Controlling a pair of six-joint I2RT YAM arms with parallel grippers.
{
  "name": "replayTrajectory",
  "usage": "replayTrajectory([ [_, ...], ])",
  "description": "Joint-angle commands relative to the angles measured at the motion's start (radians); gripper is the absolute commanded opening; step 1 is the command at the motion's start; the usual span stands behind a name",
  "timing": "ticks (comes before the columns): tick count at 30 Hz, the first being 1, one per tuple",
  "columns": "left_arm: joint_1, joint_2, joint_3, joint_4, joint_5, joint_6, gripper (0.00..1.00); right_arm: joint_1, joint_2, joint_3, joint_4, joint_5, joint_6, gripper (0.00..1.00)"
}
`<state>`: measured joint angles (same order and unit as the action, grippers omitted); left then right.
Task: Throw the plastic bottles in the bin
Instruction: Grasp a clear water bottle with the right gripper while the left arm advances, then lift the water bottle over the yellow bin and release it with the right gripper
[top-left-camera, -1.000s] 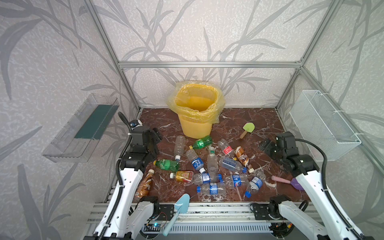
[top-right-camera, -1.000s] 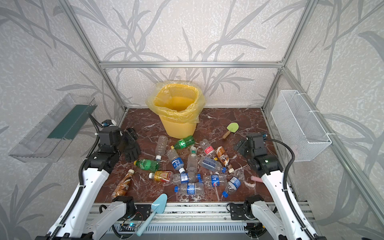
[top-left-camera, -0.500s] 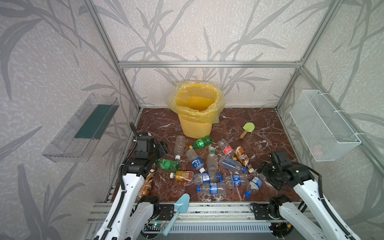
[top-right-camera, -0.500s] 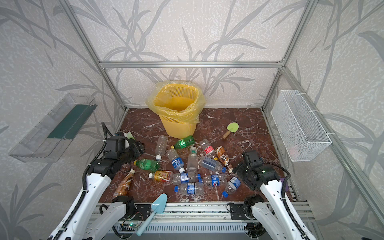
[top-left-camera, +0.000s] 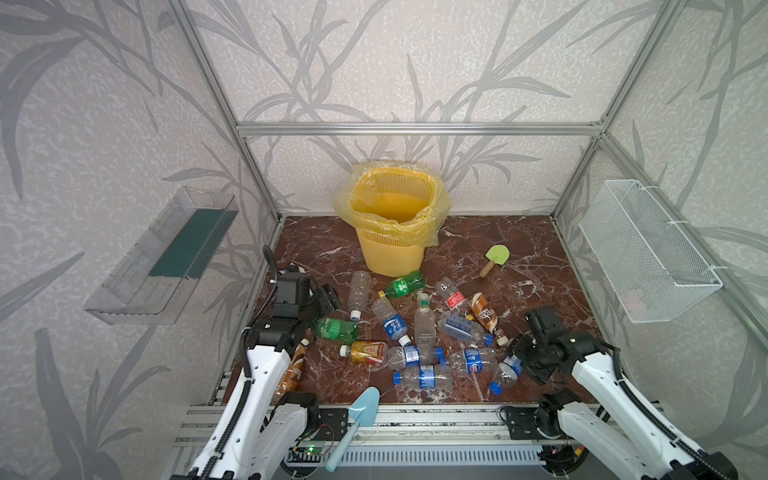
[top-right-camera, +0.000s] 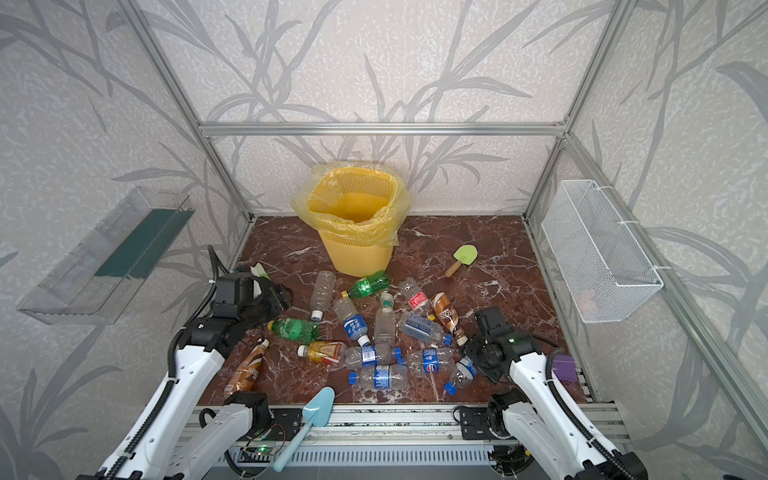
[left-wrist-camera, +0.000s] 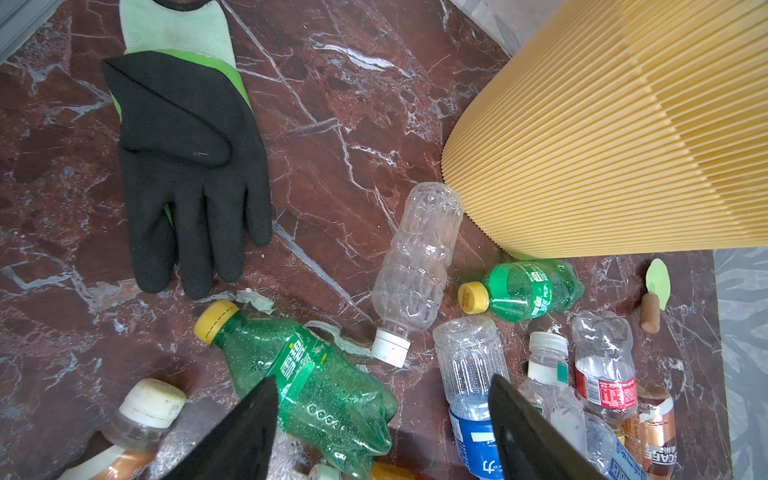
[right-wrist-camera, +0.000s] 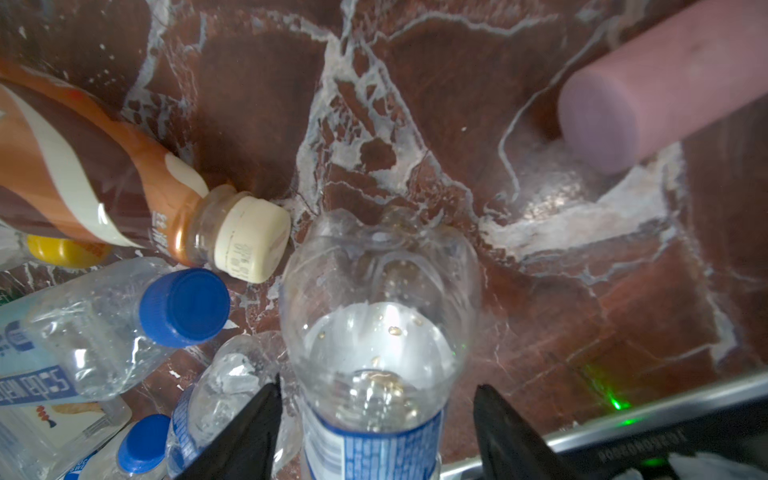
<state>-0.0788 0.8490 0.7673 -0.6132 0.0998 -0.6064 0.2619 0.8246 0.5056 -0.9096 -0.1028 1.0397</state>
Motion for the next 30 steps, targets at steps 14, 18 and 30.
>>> replayTrajectory([
  [14, -0.02, 0.0, -0.004, -0.011, -0.011, -0.017, 0.79, 0.005, -0.031, -0.083, 0.094, 0.01, 0.011, 0.54],
  [18, -0.022, 0.001, -0.004, -0.013, -0.015, -0.02, 0.79, 0.005, -0.065, -0.07, 0.066, 0.019, 0.005, 0.52],
  [30, -0.027, 0.008, 0.0, -0.017, -0.009, -0.024, 0.79, 0.004, -0.19, 0.055, 0.058, -0.045, -0.006, 0.51],
])
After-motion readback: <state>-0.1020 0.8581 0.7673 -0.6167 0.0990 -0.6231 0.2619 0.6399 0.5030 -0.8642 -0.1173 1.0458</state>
